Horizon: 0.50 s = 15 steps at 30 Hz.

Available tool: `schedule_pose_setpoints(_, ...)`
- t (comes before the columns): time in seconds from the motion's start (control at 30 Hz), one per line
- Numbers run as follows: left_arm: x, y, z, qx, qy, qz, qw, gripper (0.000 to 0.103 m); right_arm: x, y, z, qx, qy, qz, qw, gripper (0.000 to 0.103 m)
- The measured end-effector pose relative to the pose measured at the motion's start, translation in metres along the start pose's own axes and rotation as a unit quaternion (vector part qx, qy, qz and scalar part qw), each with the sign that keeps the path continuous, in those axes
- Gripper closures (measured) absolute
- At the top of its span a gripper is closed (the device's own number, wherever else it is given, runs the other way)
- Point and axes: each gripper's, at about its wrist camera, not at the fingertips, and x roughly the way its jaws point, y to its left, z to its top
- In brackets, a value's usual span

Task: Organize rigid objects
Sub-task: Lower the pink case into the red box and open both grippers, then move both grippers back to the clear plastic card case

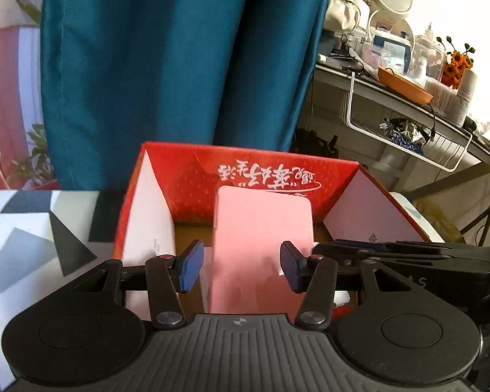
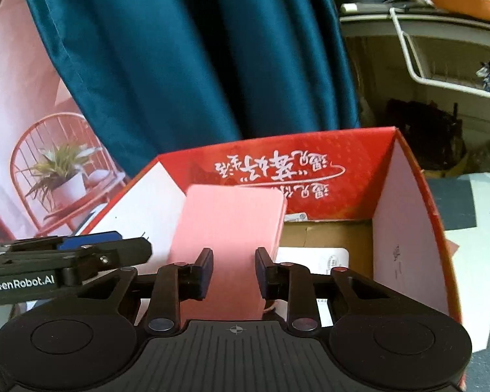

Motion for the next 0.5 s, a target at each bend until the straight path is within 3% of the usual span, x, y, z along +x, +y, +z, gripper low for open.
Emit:
schedule_pose_setpoints(0.1,-0.012,0.0,0.001,0.007,-0.007,0.006,0.9999,0.044,-0.014,0.004,-0.003,-0.016,-0.022,-0.01,1.0,0.069)
schedule_pose_setpoints(0.13,-0.017,0.0,0.001,0.01,-0.01,0.006,0.9999,0.037,-0.019,0.005,-0.002,-0.02,-0.03,-0.01,0.999,0.065)
schedule_pose_setpoints(0.2,-0.027,0.0,0.0,0.011,-0.018,0.009,0.9997,0.027,-0.03,0.007,-0.004,-0.025,-0.045,-0.015,0.999,0.045)
schedule_pose_setpoints(0.27,-0.039,0.0,-0.003,0.013,-0.026,0.009,0.9995,0.015,-0.041,0.01,-0.004,-0.028,-0.059,-0.016,0.998,0.035)
schedule_pose_setpoints(0.4,-0.06,0.001,-0.012,0.017,-0.036,0.013,0.9991,0.01,-0.063,0.014,-0.012,-0.037,-0.083,-0.019,0.996,0.016)
schedule_pose_setpoints(0.5,-0.076,0.004,-0.024,0.011,-0.04,0.01,0.9991,0.006,-0.079,0.016,-0.02,-0.043,-0.097,-0.021,0.994,0.01)
